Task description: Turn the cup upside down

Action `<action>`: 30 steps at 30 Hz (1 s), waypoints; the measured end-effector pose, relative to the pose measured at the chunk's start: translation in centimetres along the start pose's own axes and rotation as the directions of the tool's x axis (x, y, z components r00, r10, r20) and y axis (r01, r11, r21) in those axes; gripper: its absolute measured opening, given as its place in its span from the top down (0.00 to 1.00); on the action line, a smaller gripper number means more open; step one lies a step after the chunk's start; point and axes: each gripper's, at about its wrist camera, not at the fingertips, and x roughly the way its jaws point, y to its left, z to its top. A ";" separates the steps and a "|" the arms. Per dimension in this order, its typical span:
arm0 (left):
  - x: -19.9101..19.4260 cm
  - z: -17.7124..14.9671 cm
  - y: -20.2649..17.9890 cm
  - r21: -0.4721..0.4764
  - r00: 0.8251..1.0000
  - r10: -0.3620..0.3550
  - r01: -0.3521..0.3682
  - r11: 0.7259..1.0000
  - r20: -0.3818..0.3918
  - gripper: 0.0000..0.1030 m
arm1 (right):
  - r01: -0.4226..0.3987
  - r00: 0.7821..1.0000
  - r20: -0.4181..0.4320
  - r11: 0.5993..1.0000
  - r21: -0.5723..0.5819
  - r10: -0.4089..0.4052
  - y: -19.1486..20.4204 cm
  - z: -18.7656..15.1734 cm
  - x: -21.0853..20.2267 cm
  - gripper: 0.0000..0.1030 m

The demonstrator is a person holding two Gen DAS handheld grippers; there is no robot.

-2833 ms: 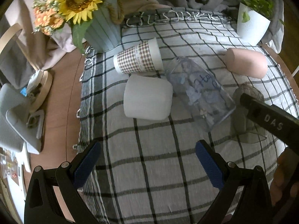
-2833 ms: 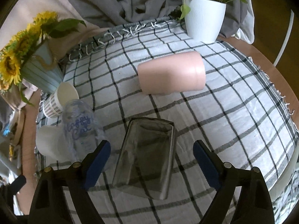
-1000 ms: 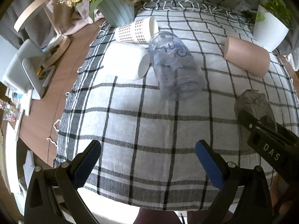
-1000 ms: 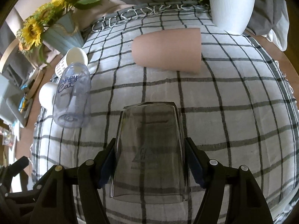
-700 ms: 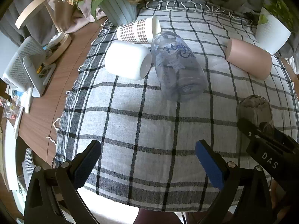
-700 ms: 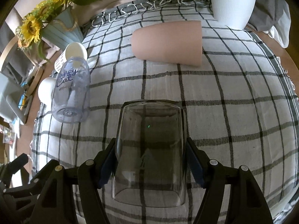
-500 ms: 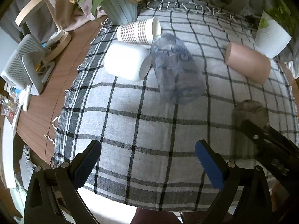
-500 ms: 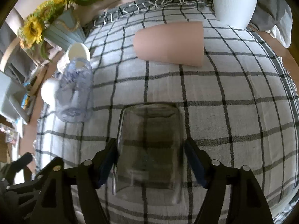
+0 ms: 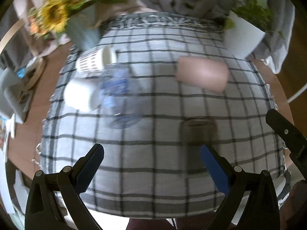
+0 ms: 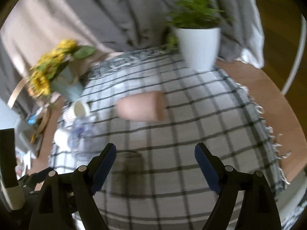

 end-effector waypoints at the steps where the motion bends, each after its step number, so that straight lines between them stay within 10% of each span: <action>1: 0.2 0.3 -0.7 0.008 1.000 -0.011 0.011 1.000 -0.009 0.00 | 0.010 1.000 -0.002 1.000 0.016 -0.010 -0.7 0.1 0.0 0.19; 18: 7.1 3.0 -6.3 0.014 0.971 -0.096 0.101 0.995 -0.221 0.06 | 0.067 0.993 -0.111 0.972 0.224 -0.043 -9.5 -0.7 1.7 0.18; 30: 9.4 3.7 -7.1 0.010 0.958 -0.046 0.051 0.999 -0.284 0.31 | 0.066 0.989 -0.143 0.971 0.230 -0.033 -10.1 -0.6 3.2 0.18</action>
